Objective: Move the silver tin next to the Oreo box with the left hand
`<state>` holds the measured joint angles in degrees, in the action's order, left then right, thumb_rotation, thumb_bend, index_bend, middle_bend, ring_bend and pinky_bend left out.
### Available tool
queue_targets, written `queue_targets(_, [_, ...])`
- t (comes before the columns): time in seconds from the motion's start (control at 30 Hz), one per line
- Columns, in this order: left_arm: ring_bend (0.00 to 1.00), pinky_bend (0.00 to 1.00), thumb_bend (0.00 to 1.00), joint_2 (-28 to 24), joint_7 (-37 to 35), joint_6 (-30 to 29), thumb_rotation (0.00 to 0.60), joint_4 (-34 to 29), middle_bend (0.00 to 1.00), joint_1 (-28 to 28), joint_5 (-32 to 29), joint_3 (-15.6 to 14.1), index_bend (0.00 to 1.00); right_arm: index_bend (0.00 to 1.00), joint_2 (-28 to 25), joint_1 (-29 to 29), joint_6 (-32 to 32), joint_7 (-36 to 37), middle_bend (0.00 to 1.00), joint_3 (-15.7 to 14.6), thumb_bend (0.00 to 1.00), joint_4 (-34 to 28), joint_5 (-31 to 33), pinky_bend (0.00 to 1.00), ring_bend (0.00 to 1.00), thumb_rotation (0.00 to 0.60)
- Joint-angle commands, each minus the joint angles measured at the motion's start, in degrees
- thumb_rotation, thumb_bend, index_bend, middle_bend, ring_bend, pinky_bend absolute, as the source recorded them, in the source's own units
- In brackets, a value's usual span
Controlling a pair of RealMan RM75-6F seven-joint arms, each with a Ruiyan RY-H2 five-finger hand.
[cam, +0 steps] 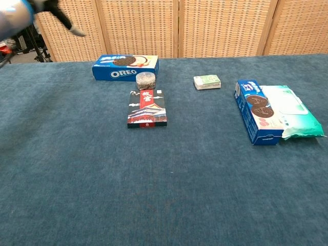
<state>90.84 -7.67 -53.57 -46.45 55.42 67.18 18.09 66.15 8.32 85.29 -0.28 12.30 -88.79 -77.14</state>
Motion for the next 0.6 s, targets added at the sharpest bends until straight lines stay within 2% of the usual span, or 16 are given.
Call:
queue_targets(0.03, [0.00,0.00,0.00,-15.54,0.74,-9.82,0.600,-20.99,0.00,-15.35,0.79,-5.07,0.00,0.00,-0.25,0.00,0.11,0.25,0.00,-0.30,0.00,-0.50,-0.71,0.00,0.00,0.600])
queue_targets(0.2, [0.00,0.00,0.00,-19.88,-2.72,-15.70,0.600,-28.23,0.00,-23.84,2.39,-8.82,0.00,0.00,-0.62,-0.13,0.47,0.31,0.00,-0.80,0.00,-1.31,-1.86,0.00,0.00,0.600])
queue_targets(0.37, [0.00,0.00,0.00,-20.45,-6.54,-21.72,0.600,-32.27,0.00,-31.79,3.55,-12.00,0.00,0.00,-1.13,-0.36,0.48,-0.12,0.00,-1.11,0.00,-1.85,-1.98,0.00,0.00,0.600])
queue_targets(0.5, [0.00,0.00,0.00,-19.14,-0.50,-27.14,0.600,-32.87,0.00,-36.77,4.07,-14.39,0.00,0.00,-1.45,-0.67,1.09,0.22,0.00,-1.29,0.00,-1.93,-2.55,0.00,0.00,0.600])
queue_targets(0.6, [0.00,0.00,0.00,-18.10,1.95,-29.43,0.600,-34.06,0.00,-38.83,4.38,-14.92,0.00,0.00,-1.85,-1.01,1.68,0.93,0.00,-1.41,0.00,-2.22,-3.08,0.00,0.00,0.600])
